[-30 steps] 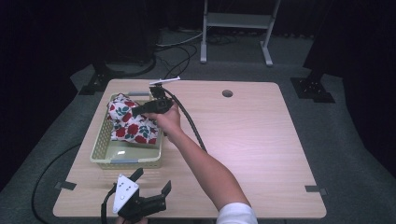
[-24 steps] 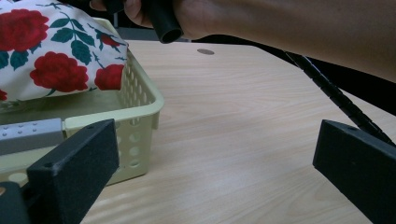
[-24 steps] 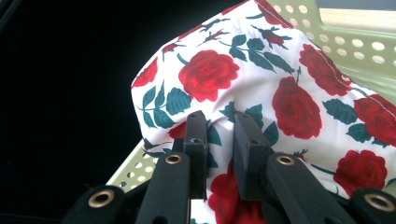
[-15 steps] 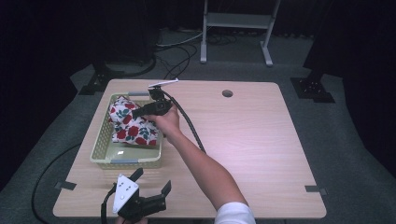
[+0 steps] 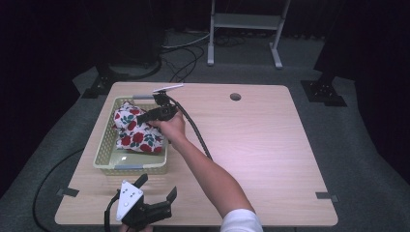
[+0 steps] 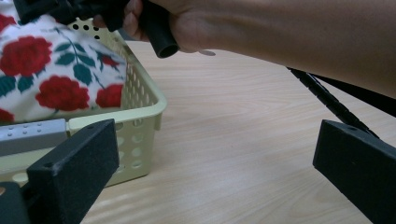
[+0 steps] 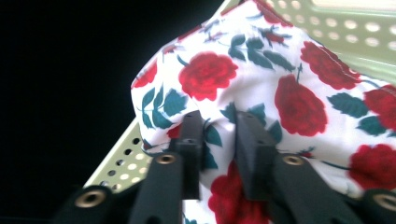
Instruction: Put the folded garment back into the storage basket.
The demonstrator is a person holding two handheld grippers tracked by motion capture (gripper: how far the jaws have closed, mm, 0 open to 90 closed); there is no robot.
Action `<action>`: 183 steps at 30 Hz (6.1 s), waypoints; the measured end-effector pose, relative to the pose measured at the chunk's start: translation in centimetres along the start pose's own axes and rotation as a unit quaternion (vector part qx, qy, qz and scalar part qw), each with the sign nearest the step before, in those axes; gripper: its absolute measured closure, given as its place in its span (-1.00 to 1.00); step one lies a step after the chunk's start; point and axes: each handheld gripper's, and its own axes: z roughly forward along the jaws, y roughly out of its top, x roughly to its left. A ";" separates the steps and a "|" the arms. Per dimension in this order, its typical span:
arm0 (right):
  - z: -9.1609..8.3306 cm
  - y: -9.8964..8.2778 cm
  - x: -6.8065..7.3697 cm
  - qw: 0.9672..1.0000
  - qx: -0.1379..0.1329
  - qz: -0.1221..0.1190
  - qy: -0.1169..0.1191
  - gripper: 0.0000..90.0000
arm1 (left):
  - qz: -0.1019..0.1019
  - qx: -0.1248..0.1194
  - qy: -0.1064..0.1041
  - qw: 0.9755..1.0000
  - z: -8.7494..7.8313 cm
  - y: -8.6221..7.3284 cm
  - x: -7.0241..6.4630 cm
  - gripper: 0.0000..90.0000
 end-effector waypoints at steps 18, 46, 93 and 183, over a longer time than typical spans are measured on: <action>-1.0 -0.5 -0.3 1.000 0.002 -0.007 0.022 0.28 | 0.001 0.001 0.003 1.000 0.1 0.0 0.0 -1.00; -4.9 -1.2 1.2 0.996 -0.029 -0.054 0.070 -0.59 | 0.018 0.002 0.004 1.000 0.3 0.0 -0.4 -1.00; -11.9 -3.8 -0.4 0.994 -0.057 -0.053 0.079 -0.61 | 0.033 0.007 0.013 0.999 0.3 -0.2 -0.6 -1.00; -20.9 -9.1 -6.2 0.997 -0.058 -0.026 0.039 -0.61 | 0.038 0.013 0.027 0.999 0.6 -0.5 -0.3 -1.00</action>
